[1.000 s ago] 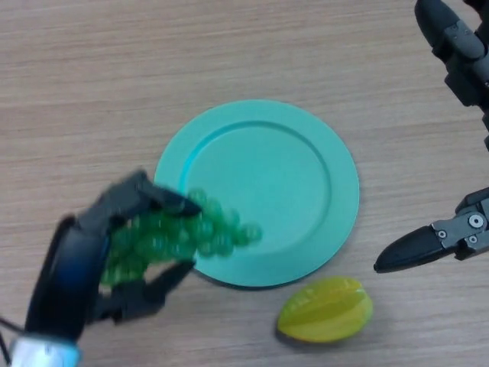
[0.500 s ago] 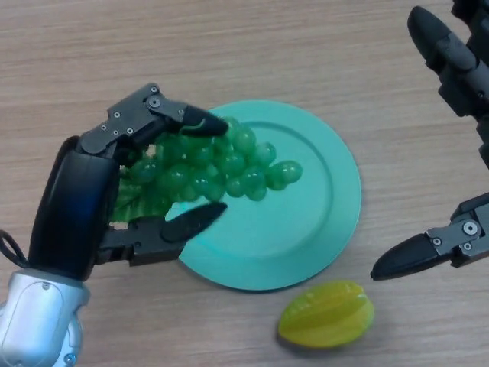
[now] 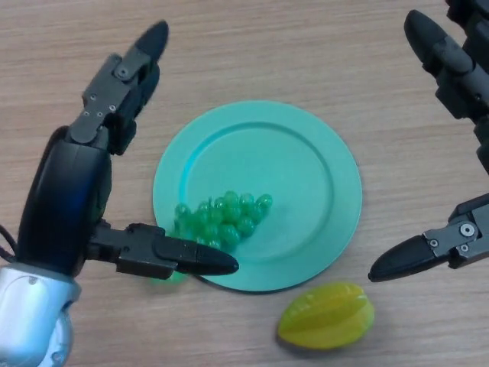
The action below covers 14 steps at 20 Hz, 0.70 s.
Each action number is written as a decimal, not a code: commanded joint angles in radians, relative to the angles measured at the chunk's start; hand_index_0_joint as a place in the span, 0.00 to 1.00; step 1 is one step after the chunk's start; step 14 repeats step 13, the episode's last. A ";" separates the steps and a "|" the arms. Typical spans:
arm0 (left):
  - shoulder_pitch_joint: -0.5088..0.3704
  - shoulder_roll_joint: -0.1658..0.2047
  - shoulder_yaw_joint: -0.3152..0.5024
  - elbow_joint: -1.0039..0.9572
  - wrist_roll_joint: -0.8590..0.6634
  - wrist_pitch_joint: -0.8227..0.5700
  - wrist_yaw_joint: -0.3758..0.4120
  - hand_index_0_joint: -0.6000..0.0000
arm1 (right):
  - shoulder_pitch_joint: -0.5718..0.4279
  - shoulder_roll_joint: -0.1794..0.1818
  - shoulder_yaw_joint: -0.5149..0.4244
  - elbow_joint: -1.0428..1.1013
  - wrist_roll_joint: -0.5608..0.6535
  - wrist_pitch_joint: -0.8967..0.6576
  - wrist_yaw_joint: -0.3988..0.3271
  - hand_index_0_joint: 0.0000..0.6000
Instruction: Pick up the green grapes and place it on the plate
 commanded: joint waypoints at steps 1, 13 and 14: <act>-0.035 0.035 0.111 -0.109 -0.071 -0.023 -0.008 1.00 | -0.034 -0.049 -0.059 -0.042 -0.014 -0.144 -0.022 0.00; -0.006 0.325 0.399 -0.183 -0.823 0.063 0.259 1.00 | -0.046 -0.076 -0.043 -0.042 0.012 -0.171 -0.061 0.00; -0.006 0.325 0.399 -0.183 -0.823 0.063 0.259 1.00 | -0.046 -0.076 -0.043 -0.042 0.012 -0.171 -0.061 0.00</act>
